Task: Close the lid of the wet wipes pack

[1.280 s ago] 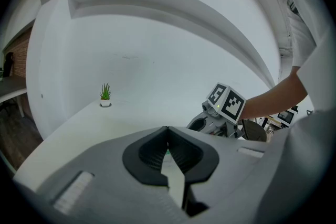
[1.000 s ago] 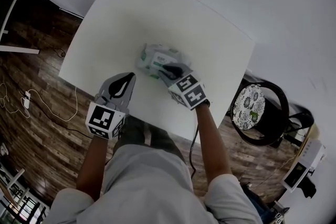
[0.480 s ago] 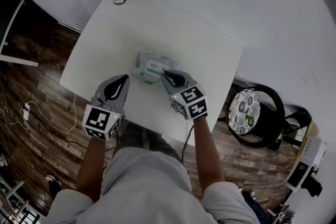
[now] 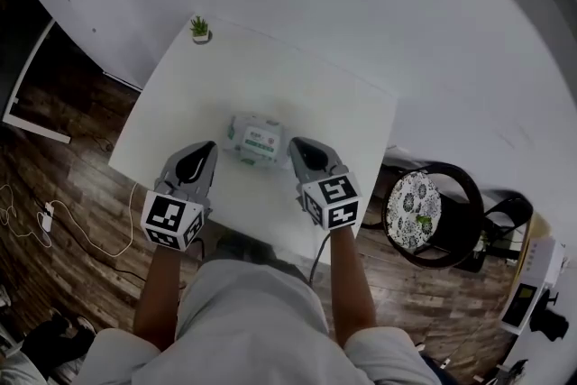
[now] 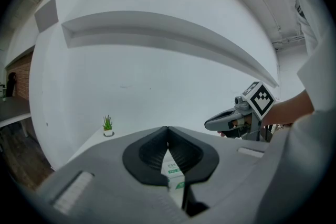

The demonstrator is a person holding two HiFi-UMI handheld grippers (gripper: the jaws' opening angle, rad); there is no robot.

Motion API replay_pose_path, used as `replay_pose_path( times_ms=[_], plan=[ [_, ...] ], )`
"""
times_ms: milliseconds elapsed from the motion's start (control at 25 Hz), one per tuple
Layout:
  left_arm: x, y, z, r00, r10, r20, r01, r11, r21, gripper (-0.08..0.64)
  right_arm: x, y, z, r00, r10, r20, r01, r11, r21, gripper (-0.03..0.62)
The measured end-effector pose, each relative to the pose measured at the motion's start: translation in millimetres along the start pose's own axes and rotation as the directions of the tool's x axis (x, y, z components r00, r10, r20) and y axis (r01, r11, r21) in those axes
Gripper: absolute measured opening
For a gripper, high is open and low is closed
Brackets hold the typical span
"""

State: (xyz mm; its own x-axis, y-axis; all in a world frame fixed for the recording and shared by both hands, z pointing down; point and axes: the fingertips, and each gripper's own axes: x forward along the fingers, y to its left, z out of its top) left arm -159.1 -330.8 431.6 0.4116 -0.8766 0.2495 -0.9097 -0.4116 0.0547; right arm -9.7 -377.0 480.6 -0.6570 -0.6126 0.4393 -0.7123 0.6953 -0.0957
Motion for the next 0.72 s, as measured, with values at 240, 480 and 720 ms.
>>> replay_pose_path(
  times_ms=[240, 480, 720],
  plan=[
    [-6, -6, 27, 0.998, 0.013, 0.053, -0.015, 1.0, 0.027, 0.002, -40, -12, 25, 0.992, -0.086, 0.097, 0.086, 0.996, 0.007, 0.005],
    [-13, -11, 40, 0.996, 0.028, 0.085, -0.032, 0.999, 0.035, 0.002, -75, -22, 34, 0.977, -0.14, 0.163, 0.138, 0.99, 0.024, 0.003],
    [-16, -11, 61, 0.99, 0.048, 0.131, -0.056, 0.997, 0.058, 0.002, -104, -34, 44, 0.957, -0.185, 0.223, 0.181, 0.983, 0.038, 0.003]
  ],
)
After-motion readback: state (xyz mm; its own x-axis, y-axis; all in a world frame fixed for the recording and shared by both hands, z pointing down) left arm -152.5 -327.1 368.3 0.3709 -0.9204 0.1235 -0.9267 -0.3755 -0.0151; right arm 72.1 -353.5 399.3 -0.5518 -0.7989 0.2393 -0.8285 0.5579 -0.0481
